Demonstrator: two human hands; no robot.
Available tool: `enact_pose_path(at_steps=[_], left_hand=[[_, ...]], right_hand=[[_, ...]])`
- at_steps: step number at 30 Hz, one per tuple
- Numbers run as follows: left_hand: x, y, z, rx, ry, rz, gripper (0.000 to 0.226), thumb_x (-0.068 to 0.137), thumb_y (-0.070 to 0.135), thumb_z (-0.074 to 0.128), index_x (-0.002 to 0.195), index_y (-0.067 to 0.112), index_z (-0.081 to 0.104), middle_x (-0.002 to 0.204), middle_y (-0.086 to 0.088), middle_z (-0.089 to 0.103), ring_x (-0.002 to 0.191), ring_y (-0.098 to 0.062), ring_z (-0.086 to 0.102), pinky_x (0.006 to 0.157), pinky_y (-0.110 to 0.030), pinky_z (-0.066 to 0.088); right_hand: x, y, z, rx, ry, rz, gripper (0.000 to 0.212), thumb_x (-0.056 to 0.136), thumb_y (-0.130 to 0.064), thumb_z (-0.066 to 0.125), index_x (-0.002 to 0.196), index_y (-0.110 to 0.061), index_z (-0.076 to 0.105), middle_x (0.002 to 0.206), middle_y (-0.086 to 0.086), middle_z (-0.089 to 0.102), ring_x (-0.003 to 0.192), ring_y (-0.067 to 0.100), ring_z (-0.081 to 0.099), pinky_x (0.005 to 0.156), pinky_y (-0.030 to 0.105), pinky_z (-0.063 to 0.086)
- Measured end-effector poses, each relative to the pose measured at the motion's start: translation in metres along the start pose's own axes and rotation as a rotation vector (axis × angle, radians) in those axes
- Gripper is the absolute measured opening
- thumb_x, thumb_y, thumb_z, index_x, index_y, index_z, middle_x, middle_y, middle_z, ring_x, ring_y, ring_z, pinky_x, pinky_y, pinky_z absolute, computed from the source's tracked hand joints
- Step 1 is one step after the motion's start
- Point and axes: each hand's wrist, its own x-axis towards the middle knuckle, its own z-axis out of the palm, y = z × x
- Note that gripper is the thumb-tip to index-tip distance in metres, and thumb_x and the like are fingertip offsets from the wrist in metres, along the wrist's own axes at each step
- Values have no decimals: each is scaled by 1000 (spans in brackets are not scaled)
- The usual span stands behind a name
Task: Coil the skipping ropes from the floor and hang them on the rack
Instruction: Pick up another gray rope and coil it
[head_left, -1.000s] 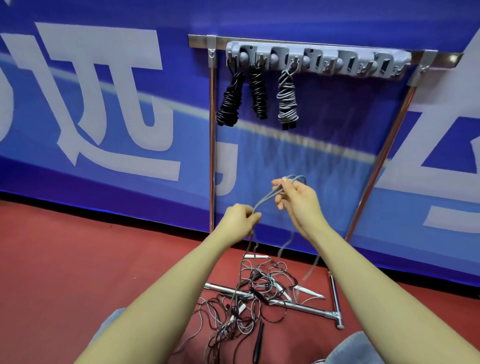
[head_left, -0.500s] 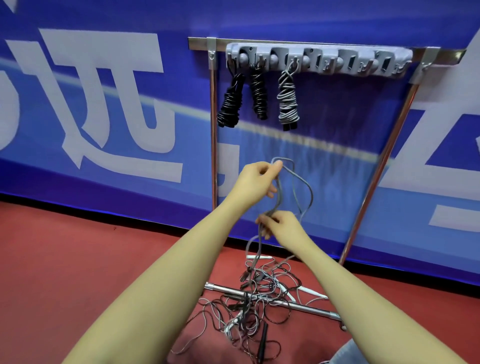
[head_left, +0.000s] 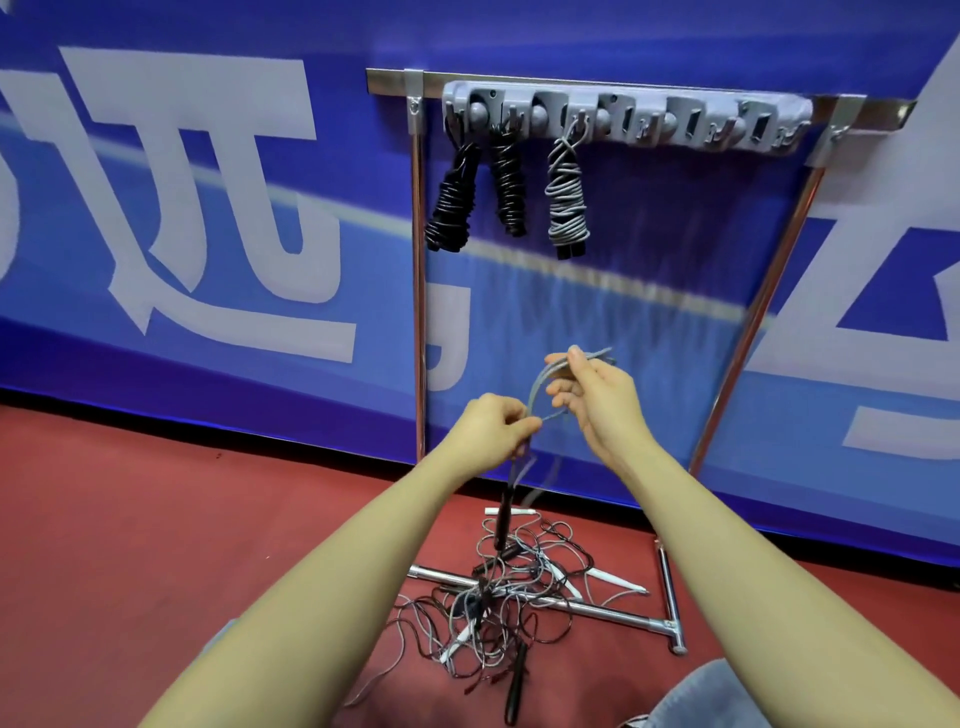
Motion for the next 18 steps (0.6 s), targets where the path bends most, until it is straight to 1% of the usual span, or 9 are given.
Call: enact_pose_path(at_steps=[2,3,5,7,8,11,14,16,18], left_hand=[[4,5,-7,-22,56,8,24,91,16,57,71,3,61,52,-1,58,38,1,50,50,-8,41],[7,7,-11,-41,62,7,24,91,16,57,71,3,61,52,-2,58,38,0,51,51,-10,43],[12,12,-17,-41,37,9,24,90,16,57,70,3,61,53,-3,59,40,-4,52,55,-18,47],[15,17,-21,-24,14,19,24,91,15,57,73,0,63,53,-3,59,41,-6,51,56,-21,47],[15,21,-23,-17,18,23,24,91,16,57,74,0,64,54,-2,59,41,-5,50,56,-21,46],[16,26,-28,-25,69,31,24,90,17,59,74,0,66,54,-2,57,38,1,45,50,-16,41],[18,29,-34,-62,127,18,26,90,19,61,75,-1,68,55,-3,55,38,0,44,41,-8,30],[19,29,-34,-114,150,1,31,92,26,58,75,2,70,64,-8,62,48,-3,47,47,-10,35],[20,27,-33,-177,139,-49,40,95,33,50,77,3,70,76,-11,68,60,-14,52,59,-21,43]], right_hand=[[-2,5,-6,-114,-33,82,24,101,-20,44,99,-6,63,89,8,64,62,11,54,49,18,44],[-5,10,-10,-216,-76,127,20,100,-17,46,106,-6,61,96,9,64,66,12,53,50,19,44],[-15,23,-17,-520,-255,176,23,93,-6,53,114,-12,59,107,5,62,73,6,54,56,20,44],[-25,35,-17,-705,-467,195,28,88,-7,61,114,-18,60,104,-4,64,73,-3,56,61,16,44],[-29,39,-14,-701,-501,189,25,87,-12,64,111,-19,62,100,-4,66,74,-2,58,63,17,44],[-32,40,-7,-601,-401,109,11,86,-14,68,97,-14,67,87,4,69,72,10,60,63,25,49],[-30,36,0,-608,-367,54,11,84,-13,69,90,-3,67,76,14,65,61,13,57,61,30,49],[-28,34,2,-610,-317,18,14,85,-9,69,85,4,65,70,18,63,58,15,56,62,31,49],[-25,31,4,-553,-246,-7,13,86,-4,65,82,9,64,62,12,62,52,11,56,62,25,49]])
